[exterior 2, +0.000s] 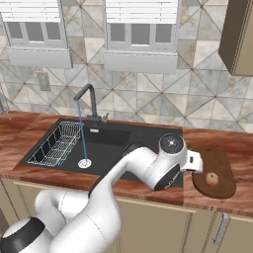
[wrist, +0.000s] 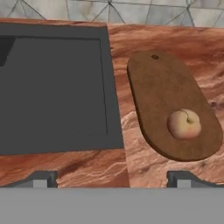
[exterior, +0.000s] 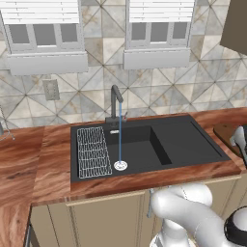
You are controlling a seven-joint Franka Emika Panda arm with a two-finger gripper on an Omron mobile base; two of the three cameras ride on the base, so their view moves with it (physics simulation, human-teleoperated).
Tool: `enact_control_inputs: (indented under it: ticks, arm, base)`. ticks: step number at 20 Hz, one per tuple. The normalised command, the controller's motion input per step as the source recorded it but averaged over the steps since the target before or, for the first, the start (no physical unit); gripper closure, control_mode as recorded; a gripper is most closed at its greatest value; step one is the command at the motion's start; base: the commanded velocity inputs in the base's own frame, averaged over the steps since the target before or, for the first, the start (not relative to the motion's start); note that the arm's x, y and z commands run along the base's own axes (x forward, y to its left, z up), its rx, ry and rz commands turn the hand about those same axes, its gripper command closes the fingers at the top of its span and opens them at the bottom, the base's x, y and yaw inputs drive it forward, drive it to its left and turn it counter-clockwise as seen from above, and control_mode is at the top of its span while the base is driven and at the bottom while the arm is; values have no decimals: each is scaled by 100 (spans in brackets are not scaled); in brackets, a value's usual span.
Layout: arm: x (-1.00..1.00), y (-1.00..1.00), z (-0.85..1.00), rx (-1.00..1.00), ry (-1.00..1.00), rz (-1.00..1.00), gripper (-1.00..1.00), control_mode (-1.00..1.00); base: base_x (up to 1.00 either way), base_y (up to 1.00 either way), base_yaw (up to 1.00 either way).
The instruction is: Pick the peach from the sink and place it on the cutting board to airdry. Then turn off the sink faucet.
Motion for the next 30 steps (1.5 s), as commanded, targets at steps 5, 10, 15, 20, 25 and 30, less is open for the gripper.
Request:
enact_control_inputs:
  ticks: [5,10,15,20,25,30]
  arm:
    - [0,37,45,1,0,50,-100,-100]
    - [-3,22,36,0,1,30,-100,-100]
    - [-32,9,5,0,-1,11,-100,-100]
    - [-36,33,-9,0,0,9,-100,-100]
    - [-4,46,-1,5,-5,19,-100,-100]
    - [8,38,0,6,-3,20,-100,-100]
  base:
    - [0,0,0]
    - [0,0,0]
    - [0,0,0]
    - [0,0,0]
    - [0,0,0]
    - [0,0,0]
